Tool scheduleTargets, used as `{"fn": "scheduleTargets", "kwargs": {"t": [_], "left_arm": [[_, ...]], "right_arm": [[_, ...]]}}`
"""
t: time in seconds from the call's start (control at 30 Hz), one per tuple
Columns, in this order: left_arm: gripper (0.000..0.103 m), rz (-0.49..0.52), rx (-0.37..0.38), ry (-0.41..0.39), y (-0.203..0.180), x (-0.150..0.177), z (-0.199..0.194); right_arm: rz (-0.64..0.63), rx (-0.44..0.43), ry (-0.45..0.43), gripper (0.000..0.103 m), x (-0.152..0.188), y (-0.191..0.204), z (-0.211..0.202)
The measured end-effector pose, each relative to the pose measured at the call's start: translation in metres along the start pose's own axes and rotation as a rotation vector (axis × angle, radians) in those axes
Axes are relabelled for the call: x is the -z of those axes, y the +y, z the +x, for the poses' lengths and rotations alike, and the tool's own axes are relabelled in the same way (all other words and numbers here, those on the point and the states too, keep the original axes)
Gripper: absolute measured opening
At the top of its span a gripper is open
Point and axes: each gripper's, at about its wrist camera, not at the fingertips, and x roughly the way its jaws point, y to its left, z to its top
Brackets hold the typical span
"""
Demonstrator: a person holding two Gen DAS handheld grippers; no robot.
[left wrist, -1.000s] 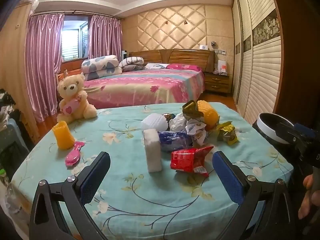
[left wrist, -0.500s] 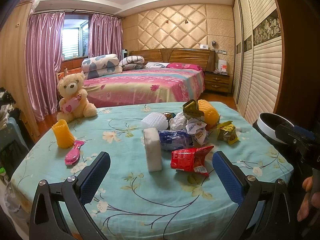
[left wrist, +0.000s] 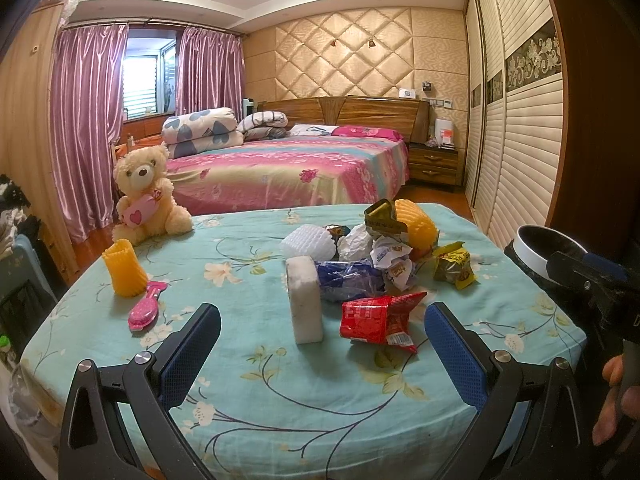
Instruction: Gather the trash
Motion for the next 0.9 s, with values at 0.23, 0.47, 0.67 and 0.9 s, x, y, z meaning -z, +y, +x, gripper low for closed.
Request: {"fn": "scheduleTargets", "kwargs": {"t": [0.23, 0.47, 0.67, 0.9], "left_arm": [[0.102, 0.0, 0.001, 0.001, -0.0004, 0.0001, 0.0004], [0.102, -0.001, 0.001, 0.003, -0.0004, -0.0001, 0.0], [0.102, 0.0, 0.001, 0.006, -0.0004, 0.0011, 0.0013], [0.102, -0.008, 0.004, 0.015, 0.0023, 0.0024, 0.0042]], "right_arm": [[0.008, -0.004, 0.004, 0.103, 0.0005, 0.0003, 0.0008], [0.01, -0.008, 0.003, 0.103, -0.0001, 0.0003, 0.0004], [0.017, -0.015, 0.006, 0.103, 0.0007, 0.0019, 0.001], [0.024, -0.026, 0.017, 0.103, 0.0021, 0.0007, 0.0026]]}}
